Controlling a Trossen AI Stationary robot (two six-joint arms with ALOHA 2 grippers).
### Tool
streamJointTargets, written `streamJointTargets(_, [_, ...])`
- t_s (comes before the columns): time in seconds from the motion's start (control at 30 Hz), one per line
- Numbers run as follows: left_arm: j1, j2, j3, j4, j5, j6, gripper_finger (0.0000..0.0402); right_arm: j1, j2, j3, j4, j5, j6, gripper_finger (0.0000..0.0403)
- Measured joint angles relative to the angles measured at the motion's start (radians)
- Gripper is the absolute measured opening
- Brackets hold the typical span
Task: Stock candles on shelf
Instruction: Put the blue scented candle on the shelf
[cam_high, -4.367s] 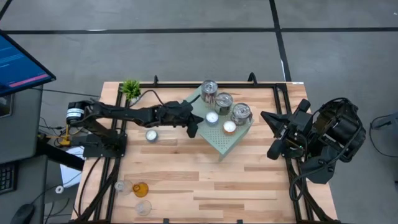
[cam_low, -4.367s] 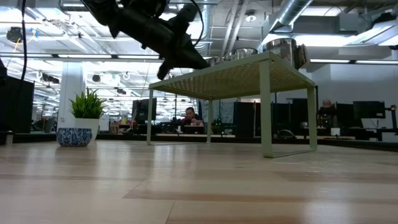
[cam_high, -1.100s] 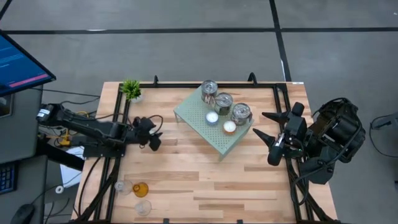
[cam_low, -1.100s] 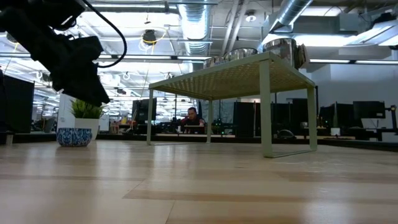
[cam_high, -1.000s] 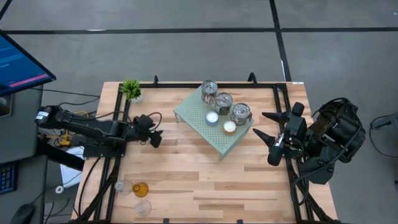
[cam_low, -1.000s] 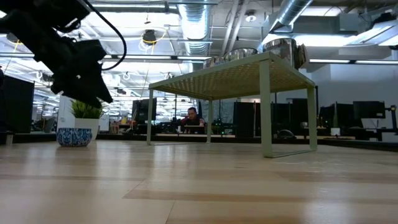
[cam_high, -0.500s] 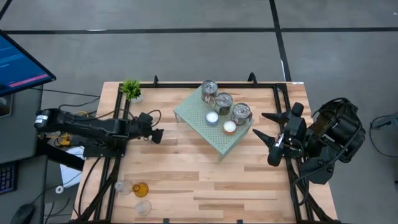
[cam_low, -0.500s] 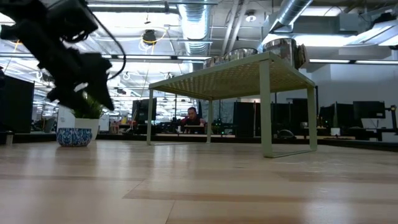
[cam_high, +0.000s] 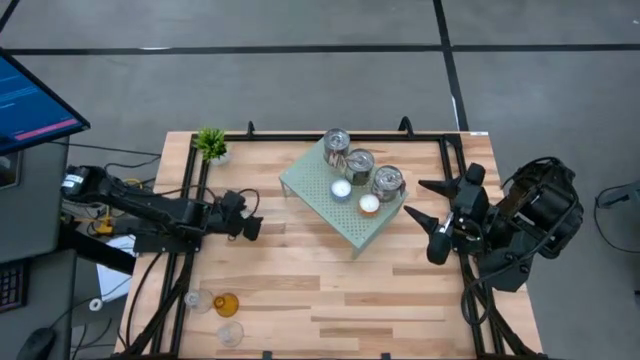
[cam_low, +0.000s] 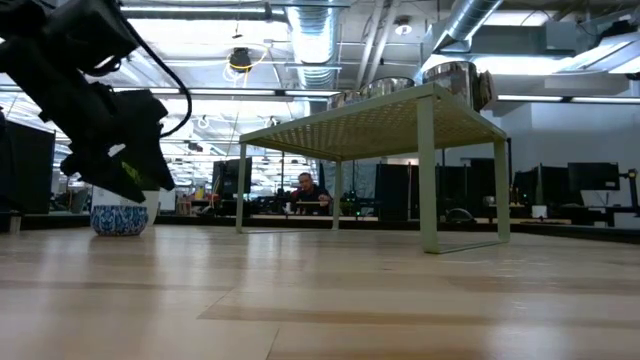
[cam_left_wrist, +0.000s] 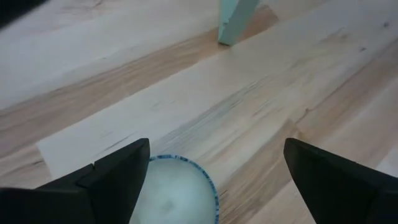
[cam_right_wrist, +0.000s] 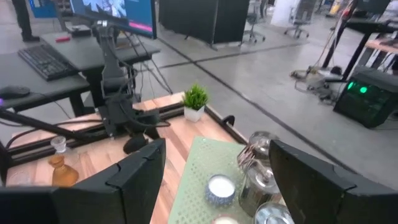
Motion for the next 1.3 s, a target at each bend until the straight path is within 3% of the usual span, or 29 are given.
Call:
streamJointTargets(0.33, [-0.079, 0.059, -0.018, -0.015, -0.083, -0.018, 0.0355, -0.038, 0.001, 0.000, 0.007, -0.082, 0.000, 0.0276])
streamJointTargets(0.63, [-0.101, -0.030, 0.006, -0.020, -0.091, 0.030, 0.0340, -0.048, 0.001, 0.000, 0.008, -0.087, 0.008, 0.0276])
streamJointTargets(0.87, [-0.123, -0.013, -0.015, -0.038, -0.117, 0.050, 0.0335, -0.048, 0.003, 0.000, 0.015, -0.087, 0.008, 0.0276])
streamJointTargets(1.3, [-0.214, -0.004, -0.105, -0.010, -0.170, -0.061, 0.0335, -0.096, 0.035, -0.002, 0.038, -0.112, 0.008, 0.0276])
